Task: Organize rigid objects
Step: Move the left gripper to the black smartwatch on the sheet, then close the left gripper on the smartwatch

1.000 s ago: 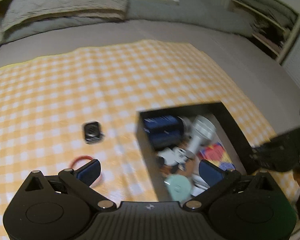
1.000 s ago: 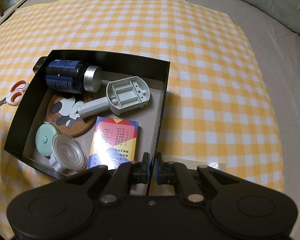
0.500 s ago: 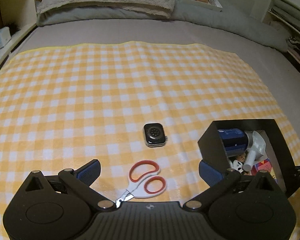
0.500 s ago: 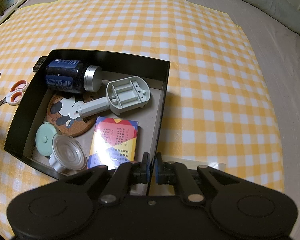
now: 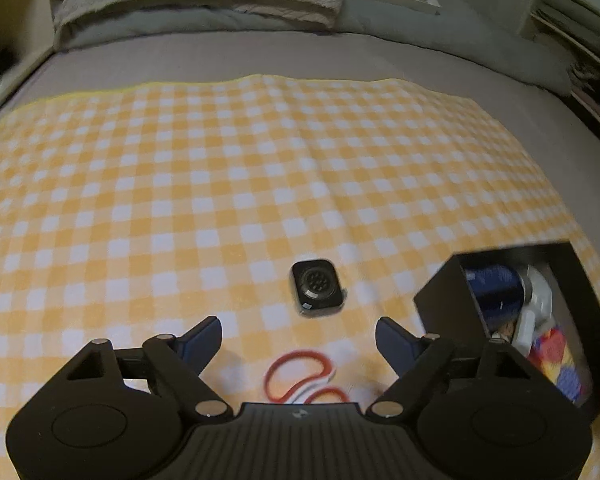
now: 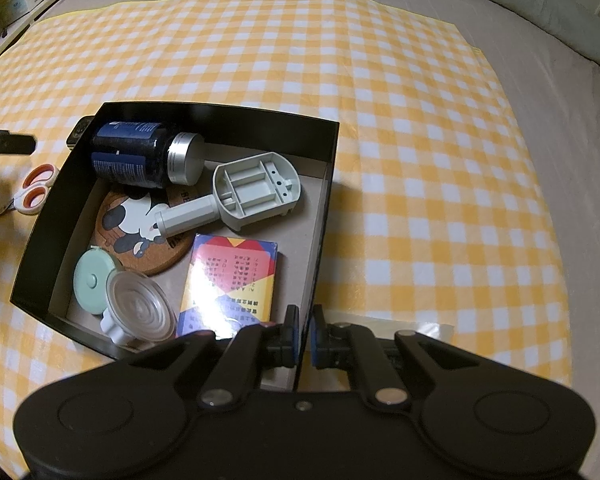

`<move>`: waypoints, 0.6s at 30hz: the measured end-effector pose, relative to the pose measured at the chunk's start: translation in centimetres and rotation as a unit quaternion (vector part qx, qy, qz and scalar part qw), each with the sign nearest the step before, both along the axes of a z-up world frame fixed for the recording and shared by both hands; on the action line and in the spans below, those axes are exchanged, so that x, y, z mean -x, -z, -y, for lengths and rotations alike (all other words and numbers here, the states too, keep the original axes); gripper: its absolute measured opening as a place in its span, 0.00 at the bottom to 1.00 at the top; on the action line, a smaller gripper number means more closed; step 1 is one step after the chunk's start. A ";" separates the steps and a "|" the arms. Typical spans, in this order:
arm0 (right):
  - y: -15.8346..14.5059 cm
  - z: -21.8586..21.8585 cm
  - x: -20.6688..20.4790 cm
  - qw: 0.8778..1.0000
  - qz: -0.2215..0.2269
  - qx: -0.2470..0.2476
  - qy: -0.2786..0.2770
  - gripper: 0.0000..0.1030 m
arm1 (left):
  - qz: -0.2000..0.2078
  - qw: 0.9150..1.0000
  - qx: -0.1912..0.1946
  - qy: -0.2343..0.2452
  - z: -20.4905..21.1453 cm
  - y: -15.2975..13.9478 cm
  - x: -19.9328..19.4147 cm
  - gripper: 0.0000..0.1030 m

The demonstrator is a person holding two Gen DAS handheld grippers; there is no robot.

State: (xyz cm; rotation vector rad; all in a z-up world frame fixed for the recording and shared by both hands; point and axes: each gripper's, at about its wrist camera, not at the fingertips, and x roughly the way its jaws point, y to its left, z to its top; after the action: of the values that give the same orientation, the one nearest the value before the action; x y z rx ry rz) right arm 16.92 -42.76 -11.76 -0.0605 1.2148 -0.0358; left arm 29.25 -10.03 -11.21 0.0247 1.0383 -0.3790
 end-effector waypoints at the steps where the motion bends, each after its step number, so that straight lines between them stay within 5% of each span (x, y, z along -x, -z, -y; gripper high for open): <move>1: 0.0 0.0 0.0 1.000 0.000 0.000 0.000 0.06 | -0.008 1.000 0.008 -0.009 0.4 0.2 -0.5 0.82; 6: 0.0 0.0 0.0 1.000 0.000 -0.003 0.000 0.06 | -0.035 0.999 0.014 -0.039 2.8 1.3 -2.4 0.81; 18: -0.2 0.1 0.2 1.000 0.002 -0.011 -0.006 0.06 | -0.044 0.996 -0.029 -0.069 4.6 4.3 -5.2 0.54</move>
State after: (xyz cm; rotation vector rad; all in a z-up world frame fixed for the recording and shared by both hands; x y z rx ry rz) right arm 16.75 -42.87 -11.59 -0.0486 1.2110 -0.0133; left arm 34.44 -14.61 -15.56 -0.0129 1.1300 -0.2257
